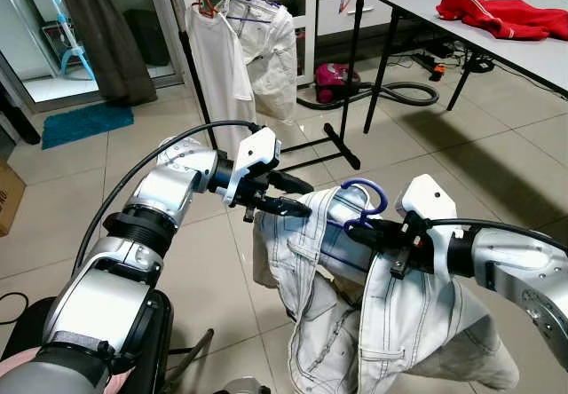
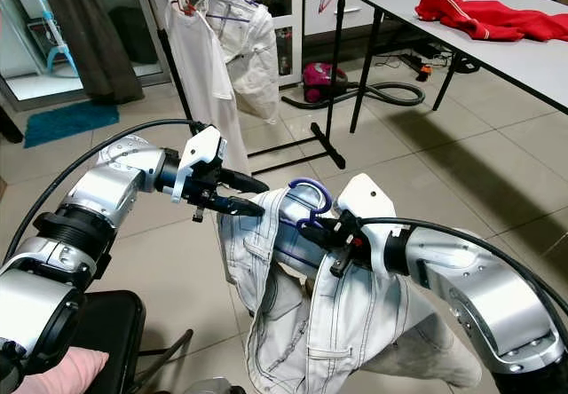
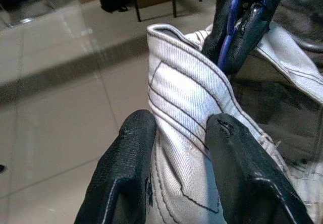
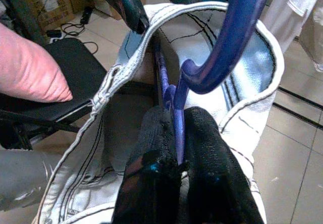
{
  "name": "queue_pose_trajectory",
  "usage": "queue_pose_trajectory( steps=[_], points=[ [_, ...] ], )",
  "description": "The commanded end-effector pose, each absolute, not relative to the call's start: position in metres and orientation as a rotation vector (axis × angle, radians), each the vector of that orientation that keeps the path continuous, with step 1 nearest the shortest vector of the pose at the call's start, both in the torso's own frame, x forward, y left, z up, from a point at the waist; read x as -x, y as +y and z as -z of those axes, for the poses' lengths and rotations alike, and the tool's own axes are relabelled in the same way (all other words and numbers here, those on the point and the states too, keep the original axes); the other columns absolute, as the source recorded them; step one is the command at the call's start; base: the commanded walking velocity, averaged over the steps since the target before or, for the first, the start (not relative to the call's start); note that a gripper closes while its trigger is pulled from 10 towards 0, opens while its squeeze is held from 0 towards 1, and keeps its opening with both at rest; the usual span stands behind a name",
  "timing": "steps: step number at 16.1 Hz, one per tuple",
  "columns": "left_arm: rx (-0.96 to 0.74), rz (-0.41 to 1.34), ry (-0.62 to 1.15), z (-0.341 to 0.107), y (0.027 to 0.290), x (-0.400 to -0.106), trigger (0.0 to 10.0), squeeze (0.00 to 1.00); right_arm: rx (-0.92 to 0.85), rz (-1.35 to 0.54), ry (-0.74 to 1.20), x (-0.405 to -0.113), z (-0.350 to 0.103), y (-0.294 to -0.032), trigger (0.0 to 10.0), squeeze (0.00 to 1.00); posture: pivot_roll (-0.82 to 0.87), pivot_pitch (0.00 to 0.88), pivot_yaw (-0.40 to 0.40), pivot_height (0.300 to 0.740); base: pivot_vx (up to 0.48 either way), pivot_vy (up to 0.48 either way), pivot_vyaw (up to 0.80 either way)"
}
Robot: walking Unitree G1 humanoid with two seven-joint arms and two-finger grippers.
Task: Hang hanger
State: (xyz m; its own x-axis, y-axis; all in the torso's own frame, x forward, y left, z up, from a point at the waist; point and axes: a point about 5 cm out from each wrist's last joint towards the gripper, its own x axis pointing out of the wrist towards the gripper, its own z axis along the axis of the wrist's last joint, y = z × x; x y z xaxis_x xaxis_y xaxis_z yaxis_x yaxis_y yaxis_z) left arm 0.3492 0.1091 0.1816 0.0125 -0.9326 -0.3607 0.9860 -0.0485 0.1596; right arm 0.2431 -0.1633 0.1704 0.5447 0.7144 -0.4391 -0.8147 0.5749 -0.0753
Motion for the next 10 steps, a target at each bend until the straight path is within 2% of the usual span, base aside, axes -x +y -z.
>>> queue_pose_trajectory(
  steps=[1, 3, 4, 5, 6, 8, 10],
  points=[
    [-0.411, 1.565, 0.143, -0.186, 0.113, -0.349, 10.0, 0.00, 0.283, -0.886, 0.370, -0.245, -0.173, -0.166, 0.0, 0.00, -0.03, 0.000, 0.085, 0.740, 0.000, 0.000, 0.00],
    [-0.326, 1.554, 0.094, -0.200, 0.119, -0.348, 10.0, 0.00, 0.240, -0.721, 0.408, -0.252, -0.161, -0.177, 0.0, 0.00, -0.03, 0.000, 0.092, 0.740, 0.000, 0.000, 0.00],
    [-0.260, 1.475, -0.001, -0.213, 0.125, -0.348, 10.0, 0.00, 0.212, -0.562, 0.443, -0.257, -0.150, -0.189, 0.0, 0.00, -0.03, 0.000, 0.096, 0.740, 0.000, 0.000, 0.00],
    [-0.242, 1.445, -0.029, -0.215, 0.126, -0.348, 10.0, 0.00, 0.215, -0.533, 0.453, -0.257, -0.148, -0.192, 0.0, 0.00, -0.03, 0.000, 0.096, 0.740, 0.000, 0.000, 0.00],
    [-0.148, 1.285, -0.065, -0.213, 0.132, -0.347, 10.0, 0.00, 0.165, -0.459, 0.456, -0.255, -0.138, -0.194, 0.0, 0.00, -0.02, 0.000, 0.093, 0.740, 0.000, 0.000, 0.00],
    [-0.148, 1.136, -0.064, -0.200, 0.132, -0.343, 10.0, 0.00, 0.129, -0.382, 0.459, -0.254, -0.130, -0.195, 0.0, 0.00, -0.02, 0.000, 0.092, 0.740, 0.000, 0.000, 0.00],
    [-0.129, 0.843, -0.003, -0.170, 0.129, -0.336, 10.0, 0.00, 0.134, -0.168, 0.362, -0.257, -0.122, -0.201, 0.0, 0.00, -0.01, 0.000, 0.084, 0.740, 0.000, 0.000, 0.00]
  ],
)
